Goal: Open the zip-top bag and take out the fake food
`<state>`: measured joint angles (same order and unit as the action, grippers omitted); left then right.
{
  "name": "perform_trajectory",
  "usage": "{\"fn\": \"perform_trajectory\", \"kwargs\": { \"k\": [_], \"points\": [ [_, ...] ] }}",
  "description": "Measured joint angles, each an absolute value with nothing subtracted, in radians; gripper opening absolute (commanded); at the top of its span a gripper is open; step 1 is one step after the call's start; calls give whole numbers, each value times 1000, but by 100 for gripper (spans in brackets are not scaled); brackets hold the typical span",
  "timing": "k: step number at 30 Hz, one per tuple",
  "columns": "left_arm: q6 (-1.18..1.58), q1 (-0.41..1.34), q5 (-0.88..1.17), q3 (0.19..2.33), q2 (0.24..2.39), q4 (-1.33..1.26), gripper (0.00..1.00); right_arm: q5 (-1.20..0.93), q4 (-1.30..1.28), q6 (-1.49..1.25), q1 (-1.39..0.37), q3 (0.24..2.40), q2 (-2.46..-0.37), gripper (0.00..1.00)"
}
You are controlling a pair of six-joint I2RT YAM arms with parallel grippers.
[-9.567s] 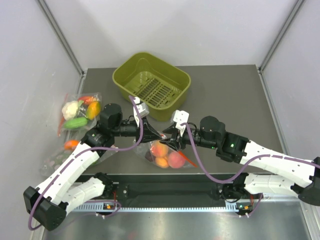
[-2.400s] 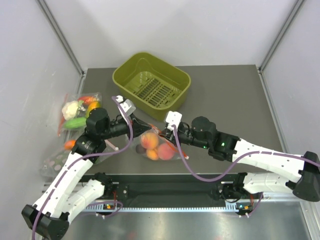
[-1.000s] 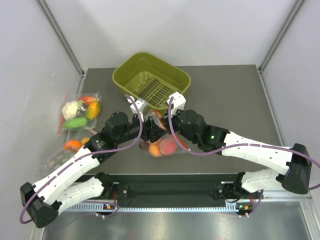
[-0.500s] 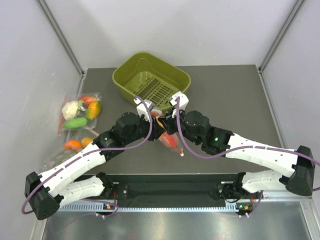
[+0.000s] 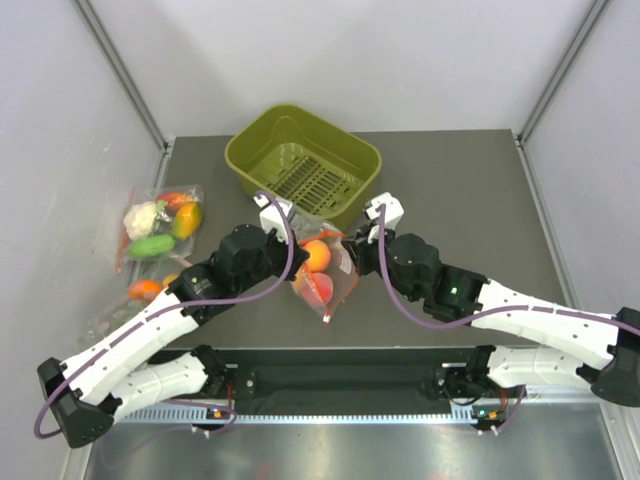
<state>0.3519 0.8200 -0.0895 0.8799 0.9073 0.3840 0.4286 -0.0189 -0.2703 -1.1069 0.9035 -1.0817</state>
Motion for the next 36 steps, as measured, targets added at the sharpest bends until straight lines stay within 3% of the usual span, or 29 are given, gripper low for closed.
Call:
{"fn": "perform_trajectory", "kwargs": {
  "k": [16, 18, 19, 20, 23, 27, 36],
  "points": [
    [251, 833, -105, 972, 1055, 512, 0, 398, -60, -398, -938, 702, -1010, 0],
    [240, 833, -83, 971, 1082, 506, 0, 398, -75, -402, -932, 695, -1011, 6],
    [236, 831, -70, 971, 1096, 505, 0, 397, -85, -403, -929, 694, -1011, 13],
    [233, 830, -59, 971, 1107, 504, 0, 395, -97, -403, -926, 694, -1011, 31],
    [232, 815, -20, 966, 1135, 501, 0, 378, -130, -384, -924, 694, -1006, 48],
    [233, 789, 40, 952, 1146, 500, 0, 307, -152, -352, -943, 694, -937, 56],
    [236, 716, 150, 936, 1150, 487, 0, 165, -54, -299, -1094, 703, -826, 56]
  ]
}}
